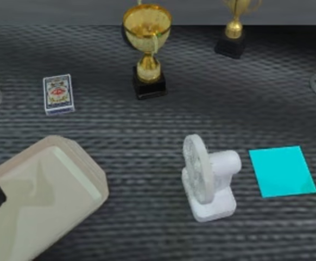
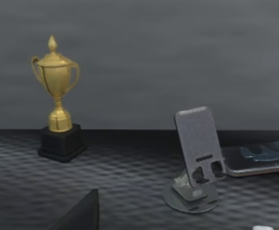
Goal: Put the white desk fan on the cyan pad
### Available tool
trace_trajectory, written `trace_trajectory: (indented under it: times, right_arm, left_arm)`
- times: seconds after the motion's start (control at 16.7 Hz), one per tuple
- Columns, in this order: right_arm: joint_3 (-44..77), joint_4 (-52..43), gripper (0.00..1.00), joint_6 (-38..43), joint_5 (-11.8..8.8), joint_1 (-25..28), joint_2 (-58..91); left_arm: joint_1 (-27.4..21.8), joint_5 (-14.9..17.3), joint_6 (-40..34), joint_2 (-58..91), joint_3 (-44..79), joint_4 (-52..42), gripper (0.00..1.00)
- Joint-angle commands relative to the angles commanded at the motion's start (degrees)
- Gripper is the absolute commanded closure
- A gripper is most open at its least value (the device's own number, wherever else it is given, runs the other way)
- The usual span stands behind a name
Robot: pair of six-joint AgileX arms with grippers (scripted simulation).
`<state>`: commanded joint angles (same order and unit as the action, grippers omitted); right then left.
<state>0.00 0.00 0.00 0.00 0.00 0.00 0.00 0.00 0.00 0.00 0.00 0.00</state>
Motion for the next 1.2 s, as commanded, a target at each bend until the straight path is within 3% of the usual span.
trace_trajectory:
  times: [0.24,0.48,1.2]
  right_arm:
    - [1.7,-1.7,0.00,0.5,-0.1,0.9,1.8]
    - [12.1,-11.0,0.00,3.3,-0.1,5.5,12.6]
    - [75.2,-57.2,0.00,20.0,0.1,29.4,79.3]
  left_arm:
    - [0.0,0.0,0.0,0.0,0.0,0.0,0.00]
    - [0.0,0.0,0.0,0.0,0.0,0.0,0.00]
    - [0.0,0.0,0.0,0.0,0.0,0.0,0.00]
